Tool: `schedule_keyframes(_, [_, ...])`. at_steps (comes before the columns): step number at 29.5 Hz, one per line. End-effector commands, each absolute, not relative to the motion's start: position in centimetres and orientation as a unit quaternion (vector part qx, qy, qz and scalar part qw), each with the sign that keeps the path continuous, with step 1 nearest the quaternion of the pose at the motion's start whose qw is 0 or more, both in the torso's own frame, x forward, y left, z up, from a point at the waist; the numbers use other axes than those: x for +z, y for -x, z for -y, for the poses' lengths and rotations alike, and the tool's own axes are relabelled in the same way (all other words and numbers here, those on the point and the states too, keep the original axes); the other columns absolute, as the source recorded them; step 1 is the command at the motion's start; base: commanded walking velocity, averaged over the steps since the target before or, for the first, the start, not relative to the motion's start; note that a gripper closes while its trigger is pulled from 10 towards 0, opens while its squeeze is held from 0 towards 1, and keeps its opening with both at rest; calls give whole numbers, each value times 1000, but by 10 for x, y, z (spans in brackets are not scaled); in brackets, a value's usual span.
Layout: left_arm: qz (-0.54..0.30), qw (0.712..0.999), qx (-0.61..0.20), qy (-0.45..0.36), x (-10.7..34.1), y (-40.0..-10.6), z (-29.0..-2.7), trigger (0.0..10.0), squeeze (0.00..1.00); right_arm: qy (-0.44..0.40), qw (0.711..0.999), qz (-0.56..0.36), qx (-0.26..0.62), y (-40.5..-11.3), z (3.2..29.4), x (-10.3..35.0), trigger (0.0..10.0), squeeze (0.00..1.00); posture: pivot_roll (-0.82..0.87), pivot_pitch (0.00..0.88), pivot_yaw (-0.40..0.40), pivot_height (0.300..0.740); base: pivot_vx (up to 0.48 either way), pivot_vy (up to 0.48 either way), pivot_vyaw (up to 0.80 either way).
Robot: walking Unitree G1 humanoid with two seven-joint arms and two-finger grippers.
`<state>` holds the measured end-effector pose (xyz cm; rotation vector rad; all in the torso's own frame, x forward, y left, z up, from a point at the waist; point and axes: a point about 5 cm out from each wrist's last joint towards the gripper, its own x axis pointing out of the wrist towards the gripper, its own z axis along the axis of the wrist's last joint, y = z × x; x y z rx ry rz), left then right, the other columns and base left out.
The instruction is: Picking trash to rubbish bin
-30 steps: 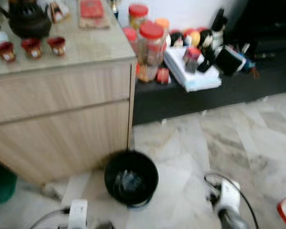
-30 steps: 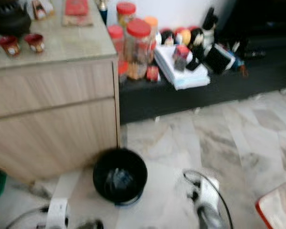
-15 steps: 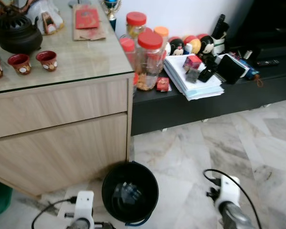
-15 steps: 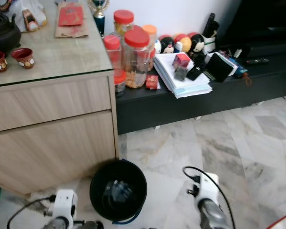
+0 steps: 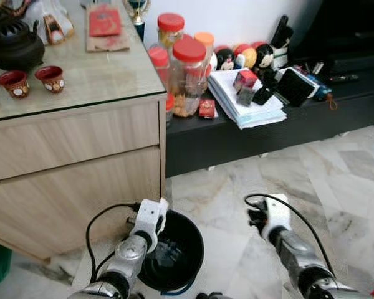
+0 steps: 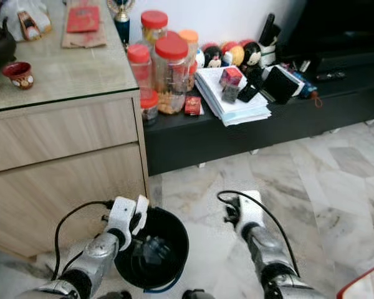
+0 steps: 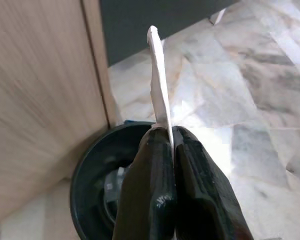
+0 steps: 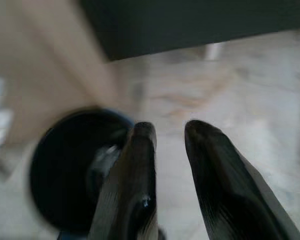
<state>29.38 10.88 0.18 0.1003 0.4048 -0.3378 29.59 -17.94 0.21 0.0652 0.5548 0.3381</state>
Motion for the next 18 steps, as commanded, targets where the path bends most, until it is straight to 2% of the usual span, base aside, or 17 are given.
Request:
schedule_keyframes(1, [-216,958,-179,-59,-4,-288,-107,10000,0,-23,940,-265,212,-298,170,6,10000,0,48,185,-117,740,0,0,0])
schedule_keyframes(7, [-220,958,-177,-50,-6,-288,-109,10000,0,-29,940,-251,228,-304,161,12,10000,0,53,198,-120,740,0,0,0])
schedule_keyframes(8, [-220,958,-177,-50,-6,-287,-109,10000,1000,-28,940,-251,230,-304,160,12,10000,0,54,200,-121,740,0,0,0])
schedule_keyframes(18, [-223,959,-167,-48,-8,-286,-114,10000,1000,-27,937,-252,241,-302,163,11,10000,0,49,208,-129,740,0,0,0])
